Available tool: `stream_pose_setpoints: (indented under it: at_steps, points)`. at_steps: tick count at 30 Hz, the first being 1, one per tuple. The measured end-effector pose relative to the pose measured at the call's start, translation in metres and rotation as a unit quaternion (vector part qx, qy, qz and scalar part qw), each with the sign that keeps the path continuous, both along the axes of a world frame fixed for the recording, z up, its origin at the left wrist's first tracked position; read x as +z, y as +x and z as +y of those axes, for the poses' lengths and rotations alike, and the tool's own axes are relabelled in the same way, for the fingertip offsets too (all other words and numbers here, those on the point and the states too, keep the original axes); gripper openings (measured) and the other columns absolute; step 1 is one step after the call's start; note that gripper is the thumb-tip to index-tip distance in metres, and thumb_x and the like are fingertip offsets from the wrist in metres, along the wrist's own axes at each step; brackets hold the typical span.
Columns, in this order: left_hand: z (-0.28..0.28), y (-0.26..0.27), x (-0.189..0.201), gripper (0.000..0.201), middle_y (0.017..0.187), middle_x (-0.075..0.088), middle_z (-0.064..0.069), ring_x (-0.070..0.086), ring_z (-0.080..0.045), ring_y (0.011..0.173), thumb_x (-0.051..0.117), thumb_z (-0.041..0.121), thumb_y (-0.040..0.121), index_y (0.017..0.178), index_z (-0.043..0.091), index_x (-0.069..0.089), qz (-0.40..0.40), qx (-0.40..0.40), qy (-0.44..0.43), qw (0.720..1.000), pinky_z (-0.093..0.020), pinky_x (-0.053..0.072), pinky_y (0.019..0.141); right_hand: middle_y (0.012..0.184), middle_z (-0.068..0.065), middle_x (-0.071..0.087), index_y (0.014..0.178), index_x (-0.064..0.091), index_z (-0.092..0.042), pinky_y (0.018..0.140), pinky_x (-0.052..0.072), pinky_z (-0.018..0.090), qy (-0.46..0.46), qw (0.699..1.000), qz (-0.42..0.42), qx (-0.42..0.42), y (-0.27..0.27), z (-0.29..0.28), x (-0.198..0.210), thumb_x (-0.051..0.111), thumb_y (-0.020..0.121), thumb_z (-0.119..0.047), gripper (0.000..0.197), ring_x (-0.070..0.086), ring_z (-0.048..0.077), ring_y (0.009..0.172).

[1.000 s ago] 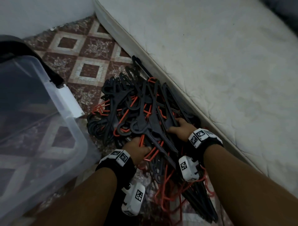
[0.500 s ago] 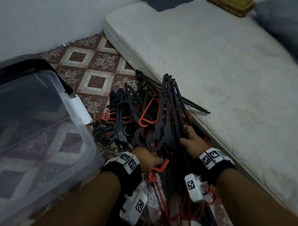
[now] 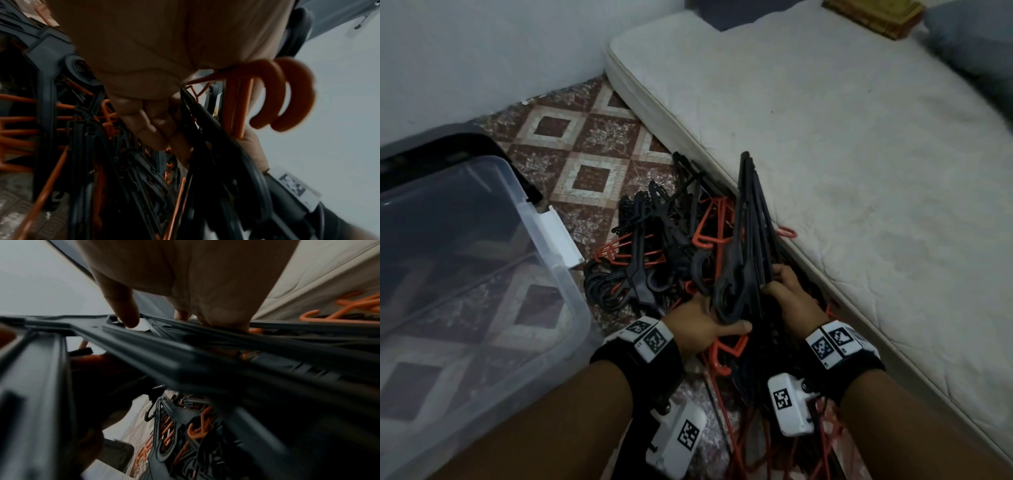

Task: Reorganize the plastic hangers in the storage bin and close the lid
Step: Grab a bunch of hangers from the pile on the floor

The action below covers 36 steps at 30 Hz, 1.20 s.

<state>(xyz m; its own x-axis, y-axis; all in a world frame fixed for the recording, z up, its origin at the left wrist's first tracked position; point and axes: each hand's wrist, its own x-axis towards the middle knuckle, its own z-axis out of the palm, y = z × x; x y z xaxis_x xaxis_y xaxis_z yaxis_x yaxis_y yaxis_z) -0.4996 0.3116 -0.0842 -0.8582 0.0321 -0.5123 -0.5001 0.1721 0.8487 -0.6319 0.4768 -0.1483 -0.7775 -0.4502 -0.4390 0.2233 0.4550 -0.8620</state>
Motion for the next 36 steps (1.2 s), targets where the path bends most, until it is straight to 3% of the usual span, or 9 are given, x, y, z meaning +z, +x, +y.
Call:
stream_pose_setpoints:
  at_steps: [5, 7, 10, 13, 19, 21, 24, 31, 36]
  points:
    - [0.001, -0.005, 0.018, 0.054, 0.119, 0.065, 0.006, 0.061, -0.013, 0.110, 0.075, 0.042, 0.081, 0.129, 0.022, 0.057, -0.022, 0.019, -0.030, 0.999, -0.029, 0.046, 0.100, 0.095, -0.001, 0.073, 0.104, 0.058, -0.043, 0.091, 0.051, 0.055, -0.022, 1.000, 0.006, -0.015, 0.001, 0.003, 0.012, 0.062, 0.071, -0.047, 0.033, 0.069, 0.023, 0.094]
    - [0.000, -0.004, 0.036, 0.010, 0.088, 0.062, 0.015, 0.057, 0.007, 0.079, 0.069, 0.037, 0.088, 0.094, 0.032, 0.062, -0.010, -0.060, -0.103, 0.993, -0.006, 0.044, 0.073, 0.093, -0.003, 0.073, 0.104, 0.057, -0.045, 0.089, 0.052, 0.054, -0.017, 1.000, 0.008, -0.004, 0.003, 0.002, 0.016, 0.059, 0.071, -0.049, 0.033, 0.069, 0.020, 0.091]
    - [0.003, -0.003, 0.050, 0.029, 0.056, 0.046, 0.010, 0.042, 0.003, 0.044, 0.061, 0.026, 0.095, 0.069, 0.020, 0.052, 0.012, -0.149, -0.147, 0.978, -0.008, 0.030, 0.043, 0.089, -0.008, 0.073, 0.103, 0.055, -0.049, 0.083, 0.054, 0.046, -0.012, 1.000, 0.009, 0.016, 0.007, 0.000, 0.022, 0.056, 0.070, -0.052, 0.033, 0.069, 0.011, 0.082]
    - [0.007, 0.002, 0.066, 0.019, 0.073, 0.047, -0.006, 0.039, -0.009, 0.055, 0.056, 0.021, 0.098, 0.098, 0.002, 0.057, 0.030, -0.190, -0.168, 0.967, -0.020, 0.033, 0.052, 0.087, -0.009, 0.073, 0.103, 0.055, -0.049, 0.078, 0.051, 0.040, -0.022, 1.000, -0.004, 0.022, 0.013, 0.000, 0.030, 0.055, 0.069, -0.053, 0.034, 0.069, 0.010, 0.081]
    - [0.014, 0.019, 0.082, 0.021, 0.078, 0.047, -0.013, 0.047, -0.026, 0.069, 0.056, 0.025, 0.096, 0.082, 0.018, 0.042, 0.081, -0.219, -0.222, 0.947, -0.042, 0.044, 0.069, 0.101, 0.011, 0.072, 0.107, 0.063, -0.035, 0.083, 0.055, 0.047, -0.100, 0.992, -0.062, -0.043, 0.021, -0.011, 0.042, 0.063, 0.068, -0.052, 0.042, 0.070, 0.028, 0.094]
    - [0.013, 0.022, 0.085, 0.027, 0.082, 0.049, -0.010, 0.051, -0.028, 0.072, 0.060, 0.032, 0.093, 0.109, 0.014, 0.048, 0.065, -0.200, -0.253, 0.944, -0.044, 0.050, 0.070, 0.105, 0.015, 0.071, 0.115, 0.062, -0.031, 0.085, 0.056, 0.050, -0.118, 0.988, -0.091, -0.050, 0.022, -0.015, 0.050, 0.067, 0.068, -0.064, 0.058, 0.069, 0.033, 0.099]
    - [0.008, 0.026, 0.093, 0.085, 0.109, 0.058, -0.002, 0.056, -0.020, 0.075, 0.065, 0.033, 0.089, 0.152, 0.024, 0.008, 0.060, -0.173, -0.275, 0.944, -0.038, 0.053, 0.070, 0.112, 0.010, 0.070, 0.122, 0.061, -0.032, 0.089, 0.053, 0.050, -0.145, 0.984, -0.096, -0.043, 0.021, -0.022, 0.067, 0.067, 0.065, -0.072, 0.070, 0.066, 0.031, 0.107]
    - [-0.004, 0.042, 0.124, 0.101, 0.142, 0.045, -0.004, 0.060, -0.024, 0.095, 0.064, 0.028, 0.089, 0.154, 0.026, -0.013, 0.145, -0.155, -0.341, 0.916, -0.038, 0.053, 0.078, 0.103, 0.008, 0.071, 0.118, 0.058, -0.014, 0.077, 0.057, 0.032, -0.189, 0.979, -0.016, -0.074, 0.034, -0.040, 0.136, 0.053, 0.069, -0.066, 0.071, 0.067, 0.027, 0.097]
    - [-0.028, 0.055, 0.162, 0.087, 0.128, 0.057, -0.001, 0.062, -0.018, 0.093, 0.061, 0.034, 0.091, 0.154, 0.025, 0.002, 0.249, -0.133, -0.334, 0.899, -0.036, 0.053, 0.080, 0.093, 0.008, 0.068, 0.116, 0.052, -0.014, 0.056, 0.052, 0.014, -0.175, 0.981, 0.080, -0.036, 0.053, -0.057, 0.206, 0.047, 0.080, -0.057, 0.056, 0.070, 0.004, 0.075]
